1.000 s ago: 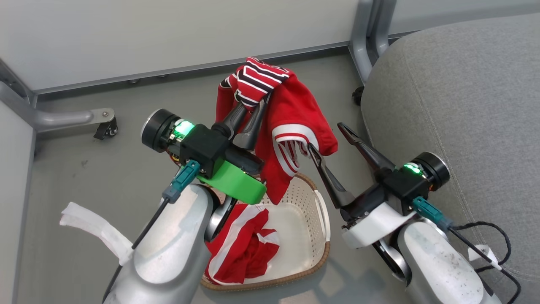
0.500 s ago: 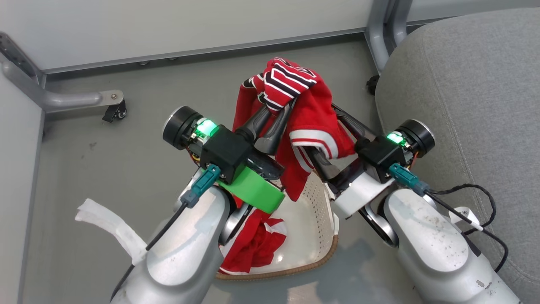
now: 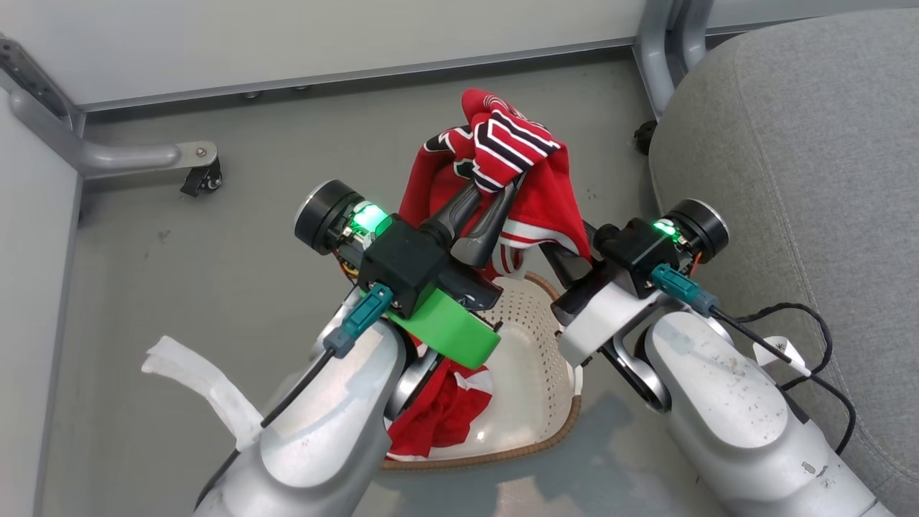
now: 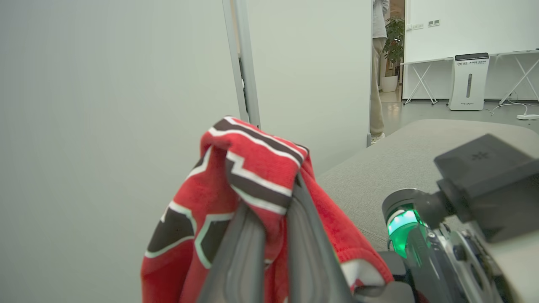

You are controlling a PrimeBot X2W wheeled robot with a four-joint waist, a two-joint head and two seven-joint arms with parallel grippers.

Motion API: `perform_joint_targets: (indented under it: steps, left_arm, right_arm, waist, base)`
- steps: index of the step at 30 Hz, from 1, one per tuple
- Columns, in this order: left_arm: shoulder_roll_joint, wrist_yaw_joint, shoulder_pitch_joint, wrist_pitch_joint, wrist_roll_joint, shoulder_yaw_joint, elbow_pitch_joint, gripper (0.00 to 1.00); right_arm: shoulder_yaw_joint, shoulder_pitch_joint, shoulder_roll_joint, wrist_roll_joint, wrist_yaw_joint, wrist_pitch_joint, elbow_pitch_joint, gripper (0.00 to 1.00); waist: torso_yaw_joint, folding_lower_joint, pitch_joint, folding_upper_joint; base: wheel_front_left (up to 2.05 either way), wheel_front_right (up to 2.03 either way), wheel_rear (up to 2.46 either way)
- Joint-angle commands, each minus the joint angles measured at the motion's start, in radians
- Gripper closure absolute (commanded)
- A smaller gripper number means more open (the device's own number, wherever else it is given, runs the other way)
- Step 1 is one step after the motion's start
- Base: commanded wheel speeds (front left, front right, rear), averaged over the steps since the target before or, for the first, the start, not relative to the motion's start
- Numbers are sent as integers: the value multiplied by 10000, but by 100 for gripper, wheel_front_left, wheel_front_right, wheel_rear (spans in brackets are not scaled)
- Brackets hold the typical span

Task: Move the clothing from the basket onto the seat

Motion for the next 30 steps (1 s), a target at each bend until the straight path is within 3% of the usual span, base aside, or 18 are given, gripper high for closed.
perform_joint_targets:
  steps: [1,10,11,12,22,30]
  left_arm:
    - [-14,57,-148,-6,-39,25,38,100]
    - [-13,50,-126,-6,-40,6,138,100]
    - [-13,70,-122,-4,-64,-7,154,16]
    - [-13,76,-109,-2,-102,-9,167,0]
    - [-12,137,-126,-1,-69,0,154,0]
    - [-9,100,134,1,85,55,461,0]
  right_arm:
    - [-33,113,-1,72,-6,-49,-59,100]
    - [-95,237,23,85,-6,-49,-189,100]
    - [-128,254,26,89,-6,-49,-213,100]
    - [-159,261,29,92,-6,-49,-225,100]
    - [-363,300,39,58,-6,-49,-293,100]
    - [-1318,213,-13,175,-7,-49,-561,100]
  waist:
    - [-26,1,6,0]
    - [-87,1,-14,0]
    - [-80,1,-10,0]
    - [-74,1,-11,0]
    - [-26,1,54,0]
    - [-105,1,90,0]
  base:
    - [0,0,0]
    - [0,0,0]
    - [0,0,0]
    - [0,0,0]
    - [0,0,0]
    - [0,0,0]
